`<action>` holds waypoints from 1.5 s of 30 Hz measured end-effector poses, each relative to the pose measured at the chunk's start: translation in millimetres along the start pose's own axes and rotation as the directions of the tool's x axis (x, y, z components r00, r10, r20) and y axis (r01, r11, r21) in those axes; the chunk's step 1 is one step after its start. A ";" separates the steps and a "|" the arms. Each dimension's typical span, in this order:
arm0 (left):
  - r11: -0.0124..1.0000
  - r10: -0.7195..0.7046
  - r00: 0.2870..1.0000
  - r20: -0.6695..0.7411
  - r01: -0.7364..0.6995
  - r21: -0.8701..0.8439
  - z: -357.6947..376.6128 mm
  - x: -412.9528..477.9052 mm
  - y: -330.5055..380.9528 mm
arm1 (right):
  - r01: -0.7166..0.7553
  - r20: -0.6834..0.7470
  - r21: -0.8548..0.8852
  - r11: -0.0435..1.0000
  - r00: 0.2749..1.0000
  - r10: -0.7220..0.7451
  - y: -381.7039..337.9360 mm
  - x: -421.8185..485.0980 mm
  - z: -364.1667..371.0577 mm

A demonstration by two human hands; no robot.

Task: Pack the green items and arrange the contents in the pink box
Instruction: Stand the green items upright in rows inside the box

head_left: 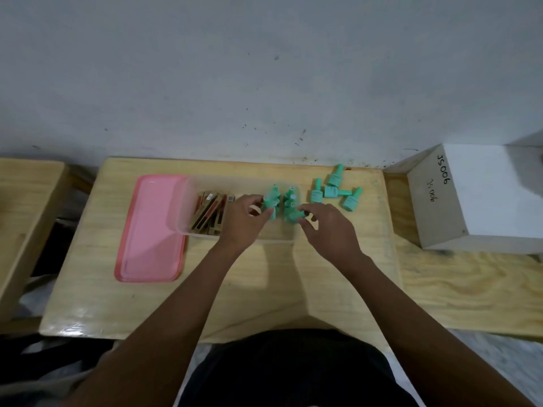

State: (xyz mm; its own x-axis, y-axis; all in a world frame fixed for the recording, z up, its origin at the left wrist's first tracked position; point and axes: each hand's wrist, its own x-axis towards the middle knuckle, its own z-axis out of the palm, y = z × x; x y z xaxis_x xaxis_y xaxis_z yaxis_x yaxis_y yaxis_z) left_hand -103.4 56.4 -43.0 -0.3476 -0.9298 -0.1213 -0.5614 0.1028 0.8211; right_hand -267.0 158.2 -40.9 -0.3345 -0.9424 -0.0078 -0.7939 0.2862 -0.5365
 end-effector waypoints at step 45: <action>0.991 -0.056 0.995 0.082 0.045 0.129 46.3 17.5 -49.3 | -0.108 -0.062 -0.238 0.965 0.994 0.096 0.2 22.1 33.9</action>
State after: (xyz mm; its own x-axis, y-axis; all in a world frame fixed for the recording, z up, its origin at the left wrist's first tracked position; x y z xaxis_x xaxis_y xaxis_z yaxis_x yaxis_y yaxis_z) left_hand -116.6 51.5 -111.4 -0.3762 -0.9019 -0.2121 -0.6687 0.1058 0.7360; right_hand -257.4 131.5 -69.8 -0.4396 -0.8982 -0.0069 -0.8510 0.4189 -0.3167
